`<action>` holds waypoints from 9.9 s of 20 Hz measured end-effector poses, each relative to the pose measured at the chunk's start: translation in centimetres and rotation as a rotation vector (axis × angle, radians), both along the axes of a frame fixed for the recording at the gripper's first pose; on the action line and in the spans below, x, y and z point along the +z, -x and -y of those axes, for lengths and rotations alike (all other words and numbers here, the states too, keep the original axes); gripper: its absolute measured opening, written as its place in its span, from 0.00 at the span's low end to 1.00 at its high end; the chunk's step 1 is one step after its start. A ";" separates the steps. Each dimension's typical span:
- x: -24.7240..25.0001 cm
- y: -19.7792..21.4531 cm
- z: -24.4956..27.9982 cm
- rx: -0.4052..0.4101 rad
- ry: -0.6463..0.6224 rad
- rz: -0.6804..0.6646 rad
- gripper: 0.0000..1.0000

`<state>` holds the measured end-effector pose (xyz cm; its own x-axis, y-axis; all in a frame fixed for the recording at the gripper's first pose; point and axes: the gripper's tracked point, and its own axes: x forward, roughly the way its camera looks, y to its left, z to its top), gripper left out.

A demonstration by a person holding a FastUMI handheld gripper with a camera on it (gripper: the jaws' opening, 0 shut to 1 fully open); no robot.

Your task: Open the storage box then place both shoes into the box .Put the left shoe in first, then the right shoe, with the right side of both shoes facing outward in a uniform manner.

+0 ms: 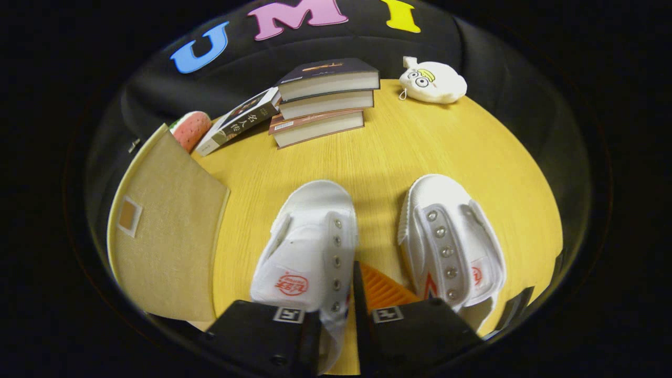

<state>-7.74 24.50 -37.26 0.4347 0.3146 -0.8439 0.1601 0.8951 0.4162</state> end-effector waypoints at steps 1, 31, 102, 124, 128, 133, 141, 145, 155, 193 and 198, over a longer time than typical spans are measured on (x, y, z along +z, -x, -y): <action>-0.1 0.0 0.3 -0.013 -0.008 -0.022 0.27; 27.8 -6.0 -15.7 -0.109 -0.222 0.059 0.08; 5.6 6.1 15.3 0.089 0.192 0.129 0.99; -0.6 -0.4 14.5 -0.136 0.101 -0.021 0.11; 4.5 -1.7 14.6 -0.169 0.093 0.019 0.11; 14.3 -4.7 12.3 -0.228 0.061 0.114 0.11; 26.3 -7.7 -0.5 -0.179 -0.057 0.197 0.11; 26.9 -7.2 -7.6 -0.117 -0.077 0.169 0.11; 21.2 -7.7 -14.7 -0.141 0.044 0.025 0.11; 27.7 -8.8 11.5 -0.176 0.295 0.521 0.99; 29.3 -7.6 15.4 -0.201 0.301 0.623 0.99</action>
